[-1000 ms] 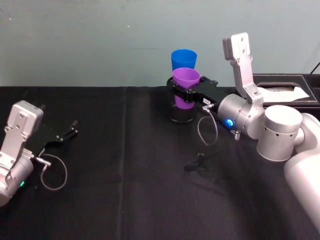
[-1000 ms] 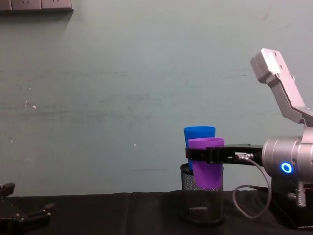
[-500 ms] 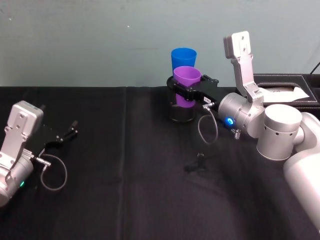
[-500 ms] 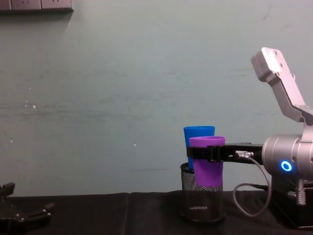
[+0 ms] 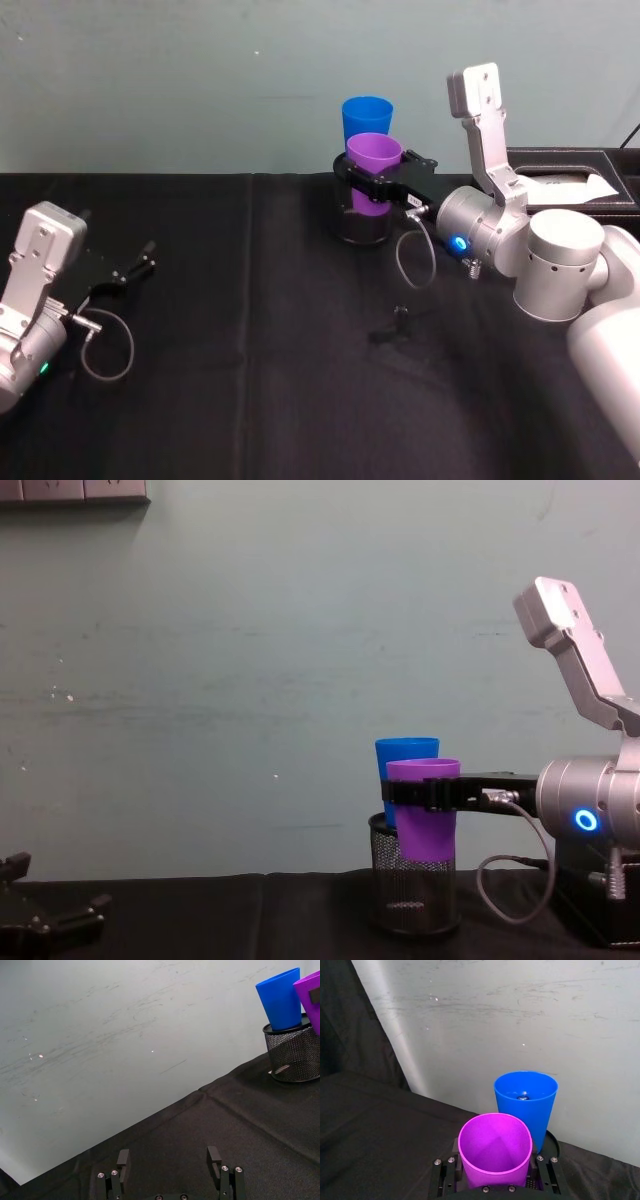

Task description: Pick up one cup with a gripper and tap it against the other cup.

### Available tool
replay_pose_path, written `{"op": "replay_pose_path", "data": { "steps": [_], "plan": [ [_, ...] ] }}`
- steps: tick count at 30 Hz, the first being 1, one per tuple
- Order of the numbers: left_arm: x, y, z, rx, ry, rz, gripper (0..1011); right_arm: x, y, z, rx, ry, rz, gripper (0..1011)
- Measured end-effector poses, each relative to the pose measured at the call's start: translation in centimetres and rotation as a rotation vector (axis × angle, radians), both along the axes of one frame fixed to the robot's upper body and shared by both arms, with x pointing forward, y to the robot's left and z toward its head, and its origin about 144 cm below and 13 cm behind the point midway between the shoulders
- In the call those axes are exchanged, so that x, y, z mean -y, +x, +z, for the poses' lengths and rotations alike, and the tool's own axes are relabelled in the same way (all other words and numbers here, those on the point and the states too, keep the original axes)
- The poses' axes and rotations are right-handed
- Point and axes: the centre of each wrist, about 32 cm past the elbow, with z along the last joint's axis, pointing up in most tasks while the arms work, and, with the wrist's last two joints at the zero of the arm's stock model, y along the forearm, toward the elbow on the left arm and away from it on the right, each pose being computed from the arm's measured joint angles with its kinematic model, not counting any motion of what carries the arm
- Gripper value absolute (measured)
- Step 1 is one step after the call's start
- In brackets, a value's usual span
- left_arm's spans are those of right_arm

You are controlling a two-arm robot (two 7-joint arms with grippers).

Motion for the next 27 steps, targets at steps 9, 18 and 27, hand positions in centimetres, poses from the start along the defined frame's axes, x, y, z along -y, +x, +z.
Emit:
{"op": "replay_pose_path", "data": {
  "steps": [9,18,27],
  "plan": [
    [0.0,0.0,0.0,0.0,0.0,0.0,1000,0.02,-0.02,-0.01,0.001,0.0,0.0,719],
    [0.0,0.0,0.0,0.0,0.0,0.0,1000,0.02,-0.03,-0.02,0.001,0.001,0.0,719],
    [0.0,0.0,0.0,0.0,0.0,0.0,1000,0.02,-0.03,-0.02,0.001,0.001,0.0,719]
  ]
}}
